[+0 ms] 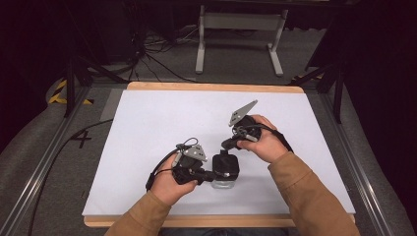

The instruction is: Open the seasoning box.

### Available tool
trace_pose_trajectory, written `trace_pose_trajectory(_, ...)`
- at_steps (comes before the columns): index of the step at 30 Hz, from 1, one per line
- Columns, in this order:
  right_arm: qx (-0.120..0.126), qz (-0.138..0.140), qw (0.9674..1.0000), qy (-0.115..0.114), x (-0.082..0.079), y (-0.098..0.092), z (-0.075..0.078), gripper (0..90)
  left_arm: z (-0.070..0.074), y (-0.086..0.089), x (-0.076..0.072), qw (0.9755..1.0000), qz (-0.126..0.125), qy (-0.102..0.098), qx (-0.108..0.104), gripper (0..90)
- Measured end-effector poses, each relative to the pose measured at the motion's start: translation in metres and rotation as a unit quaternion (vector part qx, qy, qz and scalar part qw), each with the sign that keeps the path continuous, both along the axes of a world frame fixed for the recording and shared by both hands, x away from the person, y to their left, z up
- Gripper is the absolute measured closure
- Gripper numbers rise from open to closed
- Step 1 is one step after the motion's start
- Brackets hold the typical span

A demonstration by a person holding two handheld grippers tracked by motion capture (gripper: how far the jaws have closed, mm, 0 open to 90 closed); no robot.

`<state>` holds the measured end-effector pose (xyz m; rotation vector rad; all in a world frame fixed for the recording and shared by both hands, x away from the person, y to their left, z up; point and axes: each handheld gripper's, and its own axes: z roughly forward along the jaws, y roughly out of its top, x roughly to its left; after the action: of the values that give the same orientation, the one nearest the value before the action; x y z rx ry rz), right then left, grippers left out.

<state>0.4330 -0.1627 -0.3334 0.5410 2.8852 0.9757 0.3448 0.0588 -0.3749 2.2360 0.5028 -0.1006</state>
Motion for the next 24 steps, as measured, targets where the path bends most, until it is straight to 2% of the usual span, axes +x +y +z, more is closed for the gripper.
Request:
trace_pose_trajectory(4, 0.042, -0.026, 0.9984, -0.028, -0.011, -0.022, 0.007, 90.0, 0.003, 0.002, 0.001, 0.9999, 0.002, -0.007, -0.013, 89.7)
trace_pose_trajectory(6, 0.063, -0.032, 0.9969, -0.033, -0.02, -0.035, 0.007, 90.0, 0.005, 0.002, 0.001, 0.9998, 0.002, -0.008, -0.017, 89.6)
trace_pose_trajectory(9, 0.095, -0.043, 0.9933, -0.05, -0.036, -0.053, 0.003, 90.0, 0.006, 0.003, 0.003, 0.9998, 0.005, -0.009, -0.02, 89.7)
trace_pose_trajectory(13, 0.131, -0.062, 0.9875, -0.064, -0.06, -0.074, -0.006, 90.0, 0.01, 0.004, 0.005, 0.999, 0.015, -0.019, -0.038, 89.6)
trace_pose_trajectory(14, 0.137, -0.063, 0.9865, -0.064, -0.066, -0.078, -0.01, 90.0, 0.011, 0.004, 0.005, 0.999, 0.015, -0.018, -0.039, 89.6)
trace_pose_trajectory(17, 0.138, -0.053, 0.9868, -0.067, -0.081, -0.081, -0.019, 90.0, 0.013, 0.005, 0.006, 0.9984, 0.021, -0.021, -0.048, 89.5)
trace_pose_trajectory(21, 0.142, -0.047, 0.9865, -0.066, -0.093, -0.083, -0.03, 90.0, 0.016, 0.007, 0.008, 0.997, 0.033, -0.023, -0.066, 89.6)
trace_pose_trajectory(24, 0.155, -0.046, 0.9845, -0.068, -0.101, -0.081, -0.036, 90.0, 0.017, 0.008, 0.011, 0.9958, 0.04, -0.026, -0.078, 89.6)
